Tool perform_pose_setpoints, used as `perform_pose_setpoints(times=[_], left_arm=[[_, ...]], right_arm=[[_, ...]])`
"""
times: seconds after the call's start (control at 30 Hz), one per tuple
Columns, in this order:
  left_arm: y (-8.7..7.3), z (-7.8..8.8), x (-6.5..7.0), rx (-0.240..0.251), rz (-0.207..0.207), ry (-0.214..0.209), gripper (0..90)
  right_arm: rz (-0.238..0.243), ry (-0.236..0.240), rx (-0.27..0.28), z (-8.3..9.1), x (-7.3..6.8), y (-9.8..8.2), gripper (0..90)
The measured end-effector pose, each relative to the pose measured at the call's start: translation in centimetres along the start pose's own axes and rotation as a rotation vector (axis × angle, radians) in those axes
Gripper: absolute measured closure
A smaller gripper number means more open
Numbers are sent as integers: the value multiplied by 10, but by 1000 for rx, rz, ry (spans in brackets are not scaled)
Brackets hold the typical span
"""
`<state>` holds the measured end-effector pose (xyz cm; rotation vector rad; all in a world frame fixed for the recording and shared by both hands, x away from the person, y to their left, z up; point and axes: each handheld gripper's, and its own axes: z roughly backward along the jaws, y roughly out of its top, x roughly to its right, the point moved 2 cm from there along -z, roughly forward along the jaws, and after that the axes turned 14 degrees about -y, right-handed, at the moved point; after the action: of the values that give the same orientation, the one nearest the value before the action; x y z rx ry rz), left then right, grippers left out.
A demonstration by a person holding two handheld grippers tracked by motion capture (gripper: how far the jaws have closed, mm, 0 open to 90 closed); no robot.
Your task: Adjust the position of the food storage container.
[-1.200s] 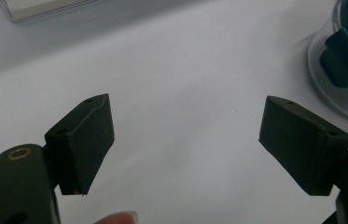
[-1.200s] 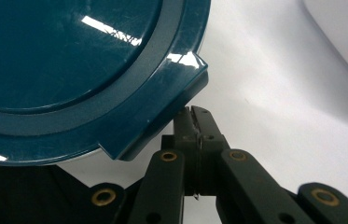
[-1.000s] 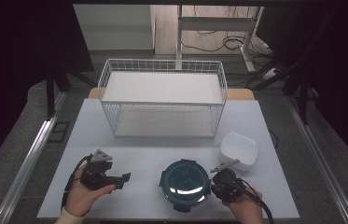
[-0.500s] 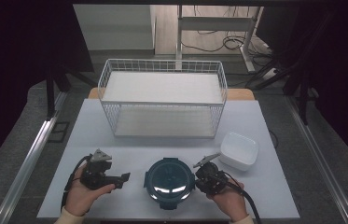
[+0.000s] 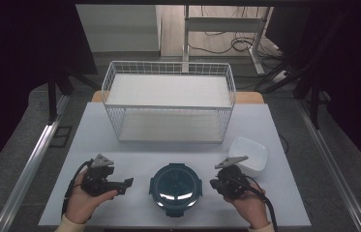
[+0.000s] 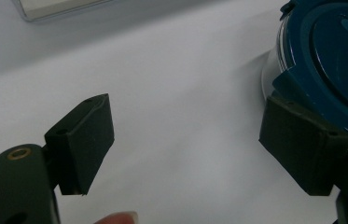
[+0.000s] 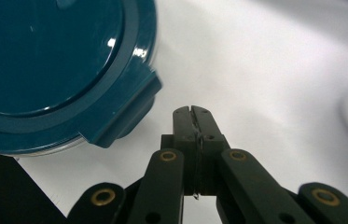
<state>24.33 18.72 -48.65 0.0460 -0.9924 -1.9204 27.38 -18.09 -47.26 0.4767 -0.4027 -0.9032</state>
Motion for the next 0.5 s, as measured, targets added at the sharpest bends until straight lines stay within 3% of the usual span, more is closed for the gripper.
perform_pose_setpoints(times=[0.07,0.13,0.2,0.23,0.27,0.3,0.33,0.5], left_arm=[[0,0,0,2,1,-1,173],[0,0,1,3,0,-2,173],[0,0,2,3,0,-5,173],[0,0,2,3,0,-5,173],[0,-1,2,4,1,-6,173],[0,-1,2,4,1,-6,173],[0,-1,2,6,3,-6,173],[0,-1,2,7,4,-8,173]], right_arm=[[-17,6,28,5,5,-1,874],[-36,22,53,8,9,-3,801],[-59,35,86,10,11,-5,608],[-59,35,86,10,11,-5,608],[-81,42,112,10,13,-6,422],[-81,42,112,10,13,-6,422],[-95,52,120,10,14,-7,350],[-118,72,119,8,14,-8,278]])
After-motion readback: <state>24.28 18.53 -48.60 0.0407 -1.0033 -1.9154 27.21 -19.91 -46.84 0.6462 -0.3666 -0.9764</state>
